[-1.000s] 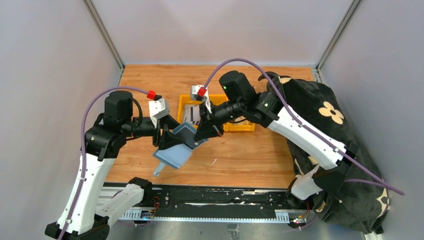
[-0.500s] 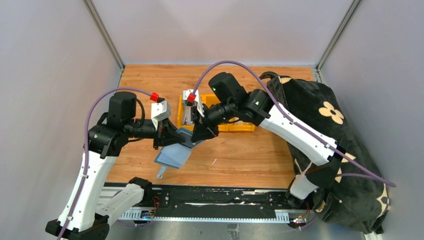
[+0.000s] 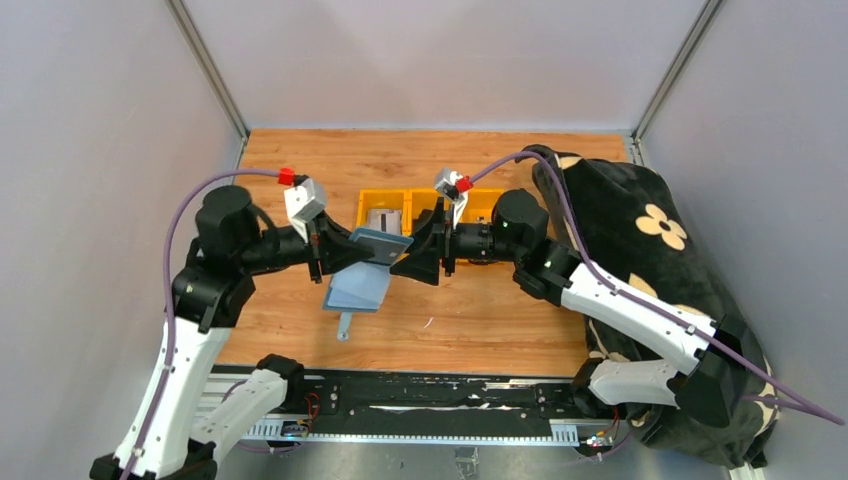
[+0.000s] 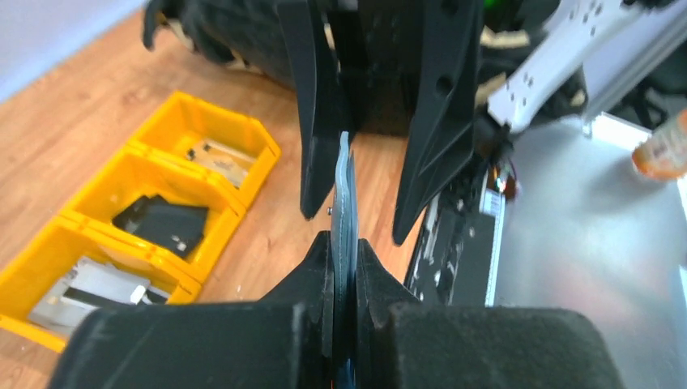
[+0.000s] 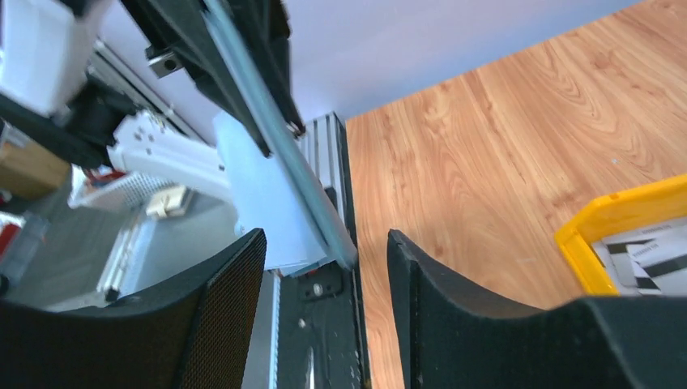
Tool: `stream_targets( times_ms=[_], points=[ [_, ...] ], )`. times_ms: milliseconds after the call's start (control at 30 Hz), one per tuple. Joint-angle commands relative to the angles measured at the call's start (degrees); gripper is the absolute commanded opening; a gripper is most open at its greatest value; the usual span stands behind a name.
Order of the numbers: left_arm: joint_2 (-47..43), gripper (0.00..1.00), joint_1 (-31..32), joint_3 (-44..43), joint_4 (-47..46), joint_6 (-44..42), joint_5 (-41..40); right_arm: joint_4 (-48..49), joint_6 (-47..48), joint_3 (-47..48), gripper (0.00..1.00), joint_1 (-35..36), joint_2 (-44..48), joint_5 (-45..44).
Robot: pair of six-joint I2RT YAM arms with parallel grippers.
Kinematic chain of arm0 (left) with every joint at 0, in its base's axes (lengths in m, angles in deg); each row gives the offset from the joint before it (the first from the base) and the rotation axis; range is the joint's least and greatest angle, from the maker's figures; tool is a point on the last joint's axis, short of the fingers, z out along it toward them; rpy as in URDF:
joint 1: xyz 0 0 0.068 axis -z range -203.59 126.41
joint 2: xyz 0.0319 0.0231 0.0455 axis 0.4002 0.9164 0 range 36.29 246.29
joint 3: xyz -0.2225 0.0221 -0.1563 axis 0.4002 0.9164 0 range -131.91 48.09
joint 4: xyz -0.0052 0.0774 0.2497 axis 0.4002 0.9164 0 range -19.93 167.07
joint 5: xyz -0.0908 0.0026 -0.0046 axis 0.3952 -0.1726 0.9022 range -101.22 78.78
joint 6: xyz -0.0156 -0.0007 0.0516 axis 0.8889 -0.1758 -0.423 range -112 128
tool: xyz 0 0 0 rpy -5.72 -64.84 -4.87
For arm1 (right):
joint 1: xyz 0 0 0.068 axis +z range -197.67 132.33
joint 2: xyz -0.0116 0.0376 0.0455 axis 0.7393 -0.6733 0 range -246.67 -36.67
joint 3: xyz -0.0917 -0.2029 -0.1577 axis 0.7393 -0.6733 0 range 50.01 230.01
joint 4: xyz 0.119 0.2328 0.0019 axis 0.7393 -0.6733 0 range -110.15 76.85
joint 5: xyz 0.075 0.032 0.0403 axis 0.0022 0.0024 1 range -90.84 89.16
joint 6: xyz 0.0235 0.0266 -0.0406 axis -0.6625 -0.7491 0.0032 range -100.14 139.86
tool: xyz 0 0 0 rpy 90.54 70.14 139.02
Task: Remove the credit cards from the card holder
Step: Remove the credit card from the card holder.
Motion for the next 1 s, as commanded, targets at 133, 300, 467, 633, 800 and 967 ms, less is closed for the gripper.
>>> stream_targets(
  times_ms=[133,300,467,633,800,967],
  points=[
    [-6.3,0.00,0.3,5.6,-28.8,29.9,-4.0,38.6,-21.1,-9.9,0.59,-0.3,1.3,-8.0],
    [-8.1,0.00,0.3,7.9,-32.0,34.6,-4.8,52.0,-30.6,-10.5,0.55,-0.3,-2.4,-6.5],
    [-9.0,0.00,0.3,8.7,-32.4,36.7,-4.8,59.4,-35.7,-9.8,0.39,-0.3,-5.6,-3.8],
    [-8.7,0.26,0.3,7.2,-29.5,34.2,-4.7,54.3,-36.6,-7.9,0.00,-1.3,-6.2,1.1],
    [-4.7,0.65,0.3,-0.1,-10.1,17.6,-0.3,27.1,-19.3,-2.0,0.00,-1.9,-1.8,10.3],
    [0.7,0.59,0.3,-4.7,6.5,0.3,3.7,-7.7,2.7,11.3,0.00,-0.5,-3.3,16.4]
  ],
)
